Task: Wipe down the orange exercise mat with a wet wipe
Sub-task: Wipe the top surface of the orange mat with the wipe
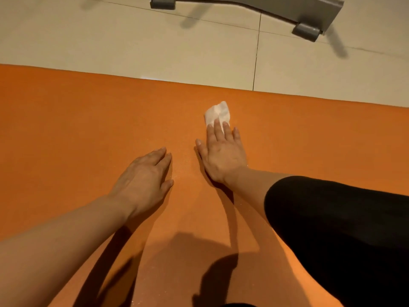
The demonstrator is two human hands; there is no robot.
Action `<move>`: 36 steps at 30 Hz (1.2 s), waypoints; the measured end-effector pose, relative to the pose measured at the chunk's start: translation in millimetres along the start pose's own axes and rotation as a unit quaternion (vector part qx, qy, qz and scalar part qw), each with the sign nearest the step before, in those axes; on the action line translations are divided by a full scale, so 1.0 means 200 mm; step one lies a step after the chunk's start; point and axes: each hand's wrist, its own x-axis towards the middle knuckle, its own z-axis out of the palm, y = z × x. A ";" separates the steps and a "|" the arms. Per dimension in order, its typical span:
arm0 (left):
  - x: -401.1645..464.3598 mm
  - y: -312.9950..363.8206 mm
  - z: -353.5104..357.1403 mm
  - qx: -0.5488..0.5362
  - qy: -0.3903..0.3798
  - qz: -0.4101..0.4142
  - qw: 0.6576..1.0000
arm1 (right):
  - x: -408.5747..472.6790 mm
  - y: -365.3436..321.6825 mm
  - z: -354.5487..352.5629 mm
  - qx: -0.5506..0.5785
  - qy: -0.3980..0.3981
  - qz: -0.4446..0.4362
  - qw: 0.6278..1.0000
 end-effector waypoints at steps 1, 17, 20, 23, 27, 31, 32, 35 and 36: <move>-0.01 0.00 0.01 -0.002 0.000 -0.002 1.000 | -0.02 -0.07 0.01 0.004 -0.002 -0.025 1.000; -0.16 -0.01 0.05 -0.008 -0.012 -0.007 1.000 | -0.20 -0.20 0.05 -0.018 -0.033 -0.108 0.993; -0.17 -0.01 0.05 -0.002 -0.017 -0.004 1.000 | -0.27 -0.19 0.05 -0.045 -0.045 -0.237 0.969; -0.18 -0.03 0.03 0.000 -0.026 -0.003 1.000 | -0.29 0.01 0.04 -0.067 -0.034 -0.214 0.974; -0.20 -0.05 0.03 -0.016 -0.026 -0.005 1.000 | -0.27 0.02 0.07 -0.042 -0.028 -0.062 0.997; -0.20 -0.02 0.04 -0.025 -0.017 0.000 1.000 | -0.36 -0.24 0.13 0.000 -0.057 -0.126 0.990; -0.21 -0.02 0.04 -0.028 -0.014 0.006 1.000 | -0.39 -0.26 0.14 -0.007 -0.066 -0.180 0.981; -0.22 -0.03 0.02 -0.022 -0.022 0.013 0.999 | -0.41 -0.13 0.10 -0.034 -0.082 -0.272 0.958; -0.23 -0.04 0.02 -0.016 -0.029 0.008 0.999 | -0.39 -0.06 0.09 -0.048 -0.078 -0.263 0.960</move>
